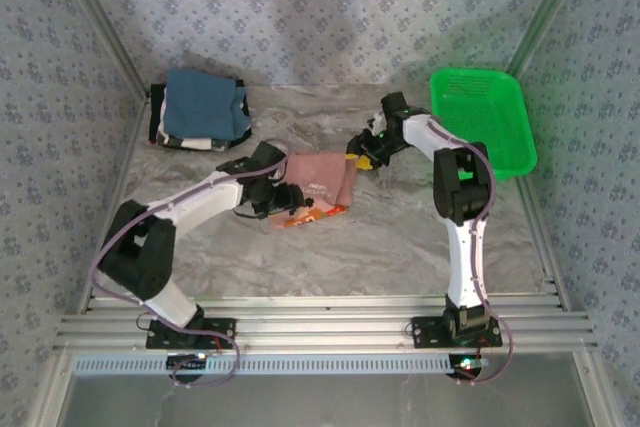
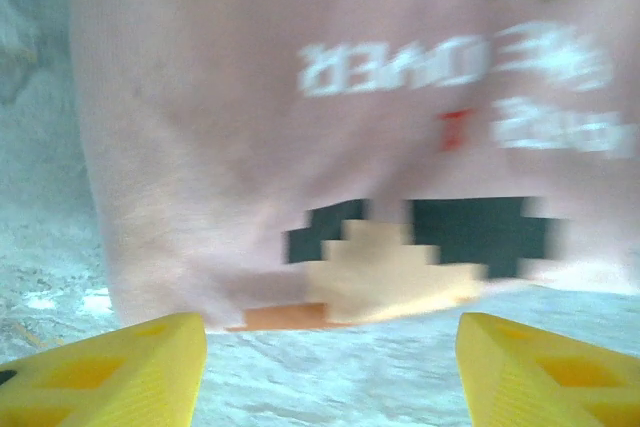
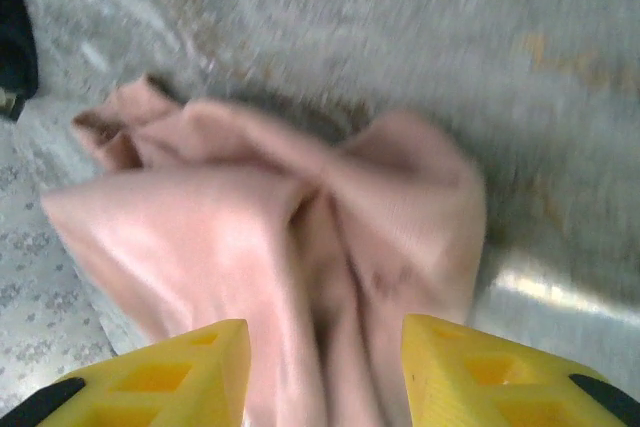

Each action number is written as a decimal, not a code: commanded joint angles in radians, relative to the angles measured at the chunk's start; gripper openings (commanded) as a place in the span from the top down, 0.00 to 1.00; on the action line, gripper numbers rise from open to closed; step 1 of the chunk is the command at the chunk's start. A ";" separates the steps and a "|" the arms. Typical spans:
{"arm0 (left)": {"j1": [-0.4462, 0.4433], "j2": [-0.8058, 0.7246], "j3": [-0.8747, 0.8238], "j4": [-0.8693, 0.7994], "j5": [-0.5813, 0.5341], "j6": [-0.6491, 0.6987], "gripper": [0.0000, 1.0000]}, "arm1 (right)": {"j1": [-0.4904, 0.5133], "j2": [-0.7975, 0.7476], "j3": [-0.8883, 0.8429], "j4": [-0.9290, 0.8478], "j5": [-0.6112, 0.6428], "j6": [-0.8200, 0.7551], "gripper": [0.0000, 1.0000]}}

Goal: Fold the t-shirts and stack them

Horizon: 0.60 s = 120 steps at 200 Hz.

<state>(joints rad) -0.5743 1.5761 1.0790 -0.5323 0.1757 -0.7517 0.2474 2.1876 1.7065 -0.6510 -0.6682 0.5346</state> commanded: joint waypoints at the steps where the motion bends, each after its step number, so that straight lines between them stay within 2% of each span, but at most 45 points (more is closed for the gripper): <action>1: -0.005 -0.058 0.059 -0.051 0.032 0.007 0.33 | 0.032 -0.161 -0.104 0.046 -0.002 0.008 0.54; 26: -0.024 -0.037 0.026 -0.004 0.066 -0.025 0.36 | 0.079 -0.212 -0.213 0.116 -0.005 0.045 0.55; 41: -0.030 -0.022 -0.007 0.031 0.064 -0.054 0.41 | 0.107 -0.206 -0.247 0.126 0.010 0.055 0.57; 58: -0.034 -0.008 -0.049 0.092 0.051 -0.083 0.42 | 0.132 -0.201 -0.294 0.180 0.012 0.086 0.60; 120: -0.035 0.046 -0.095 0.129 -0.006 -0.104 0.48 | 0.173 -0.176 -0.294 0.136 0.069 0.081 0.66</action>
<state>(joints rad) -0.6044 1.6119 1.0012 -0.4328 0.2043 -0.8398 0.4152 2.0026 1.4059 -0.4889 -0.6373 0.6117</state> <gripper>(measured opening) 0.529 0.349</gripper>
